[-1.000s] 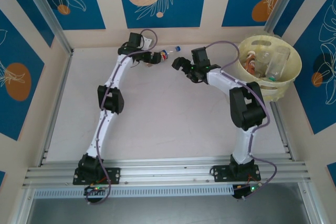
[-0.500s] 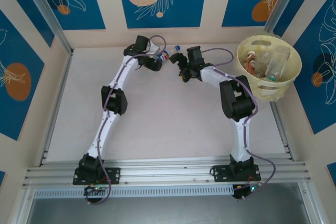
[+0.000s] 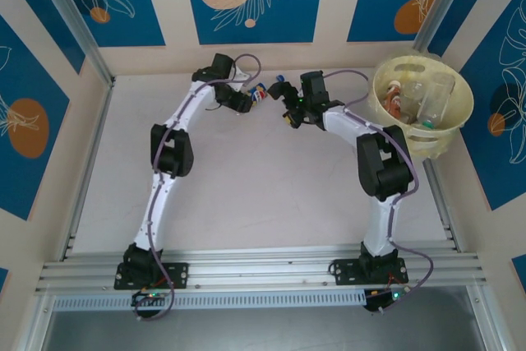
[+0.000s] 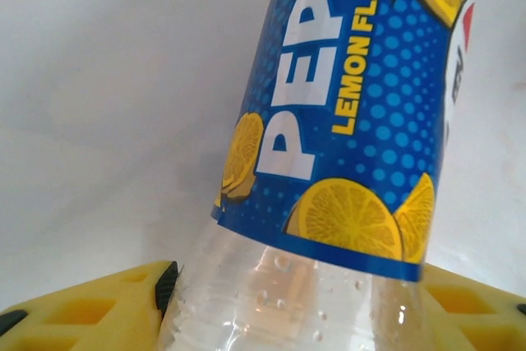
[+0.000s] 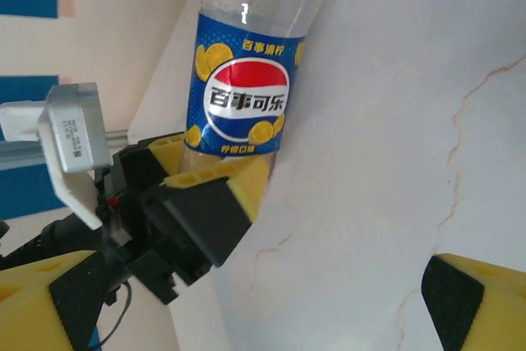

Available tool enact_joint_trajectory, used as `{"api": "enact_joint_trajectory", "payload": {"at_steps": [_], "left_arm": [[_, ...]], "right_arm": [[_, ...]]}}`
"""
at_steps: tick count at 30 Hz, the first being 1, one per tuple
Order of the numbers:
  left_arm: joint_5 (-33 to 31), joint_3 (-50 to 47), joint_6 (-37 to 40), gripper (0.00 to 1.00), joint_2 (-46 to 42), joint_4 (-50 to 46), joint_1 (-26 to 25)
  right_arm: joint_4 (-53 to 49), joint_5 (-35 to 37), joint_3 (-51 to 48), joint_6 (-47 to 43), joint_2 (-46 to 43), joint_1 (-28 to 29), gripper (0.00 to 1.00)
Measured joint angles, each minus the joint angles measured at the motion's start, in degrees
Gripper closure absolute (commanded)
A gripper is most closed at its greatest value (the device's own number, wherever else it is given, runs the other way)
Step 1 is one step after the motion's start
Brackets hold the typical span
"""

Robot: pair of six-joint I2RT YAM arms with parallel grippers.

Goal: Put the plastic bottles in the bin

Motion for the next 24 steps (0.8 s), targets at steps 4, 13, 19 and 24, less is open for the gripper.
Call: {"api": "enact_joint_trajectory", "payload": {"at_steps": [4, 13, 19, 24], "left_arm": [[4.13, -15.93, -3.61, 0.48, -13.51, 5.73, 0.00], [7.74, -37.53, -13.33, 0.48, -33.22, 20.81, -0.20], [10.60, -57.51, -23.61, 0.48, -43.28, 34.23, -0.20], [16.20, -69.05, -31.04, 0.47, -50.34, 42.93, -0.24]], "right_arm": [[0.26, -0.57, -1.11, -1.29, -2.69, 0.02, 0.01], [6.14, -3.10, -9.22, -1.64, -10.54, 0.94, 0.00], [13.49, -5.81, -11.02, -3.04, -12.35, 1.57, 0.00], [18.91, -10.23, -10.40, -4.55, -11.93, 2.51, 0.00]]}}
